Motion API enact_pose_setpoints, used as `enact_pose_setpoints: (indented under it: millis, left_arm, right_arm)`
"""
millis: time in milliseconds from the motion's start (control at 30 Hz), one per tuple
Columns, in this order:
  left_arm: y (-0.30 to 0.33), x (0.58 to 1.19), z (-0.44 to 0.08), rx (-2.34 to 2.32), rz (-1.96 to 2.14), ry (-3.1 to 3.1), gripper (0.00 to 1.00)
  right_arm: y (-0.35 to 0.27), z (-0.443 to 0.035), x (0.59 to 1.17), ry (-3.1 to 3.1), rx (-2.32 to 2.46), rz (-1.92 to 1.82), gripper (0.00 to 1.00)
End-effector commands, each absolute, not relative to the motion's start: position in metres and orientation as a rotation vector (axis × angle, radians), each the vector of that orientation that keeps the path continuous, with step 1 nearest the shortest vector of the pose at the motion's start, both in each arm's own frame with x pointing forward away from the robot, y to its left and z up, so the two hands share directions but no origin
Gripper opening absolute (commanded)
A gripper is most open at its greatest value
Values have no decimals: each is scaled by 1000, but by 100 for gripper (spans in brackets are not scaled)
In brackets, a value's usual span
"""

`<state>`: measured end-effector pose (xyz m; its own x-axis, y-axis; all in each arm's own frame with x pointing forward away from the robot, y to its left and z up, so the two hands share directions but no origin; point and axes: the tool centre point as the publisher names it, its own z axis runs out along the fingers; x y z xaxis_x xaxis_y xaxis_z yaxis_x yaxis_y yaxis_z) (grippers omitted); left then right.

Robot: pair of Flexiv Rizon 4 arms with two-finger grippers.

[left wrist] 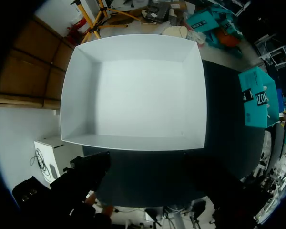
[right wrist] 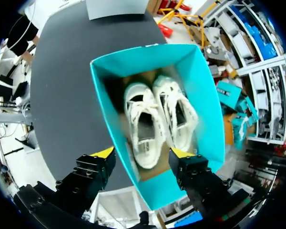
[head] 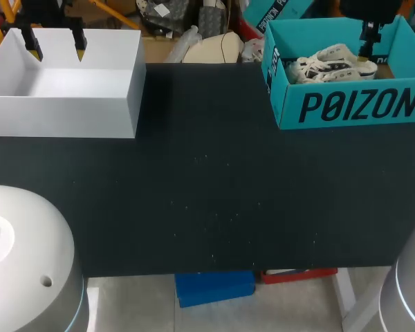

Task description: Take the shoe out of the shoebox, open the shoe tongue, remove and reinsert the insole, then place the shoe into the shoebox

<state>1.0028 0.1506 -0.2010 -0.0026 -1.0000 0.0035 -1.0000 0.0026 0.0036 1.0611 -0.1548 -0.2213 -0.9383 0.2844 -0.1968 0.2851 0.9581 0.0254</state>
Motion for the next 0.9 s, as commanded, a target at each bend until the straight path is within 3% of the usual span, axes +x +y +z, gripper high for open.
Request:
enact_pose_setpoints:
  millis: [33, 233, 267, 467, 900]
  left_arm:
    - [150, 1002, -200, 2218, -3, -2220, 100]
    - [150, 1002, -200, 2218, -3, -2220, 100]
    - [150, 1002, -200, 2218, -3, -2220, 100]
    - [150, 1002, -200, 2218, -3, -2220, 100]
    - [150, 1002, -200, 2218, -3, -2220, 100]
  right_arm:
    - [-160, -242, 1088, 2955, 403, 24, 47]
    - [-160, -270, 1107, 2971, 299, 56, 49]
    - [-160, -274, 1109, 2980, 283, 62, 53]
    - [-158, -299, 1121, 3007, 218, 60, 45]
    - [-164, -334, 1123, 3050, 214, 50, 40]
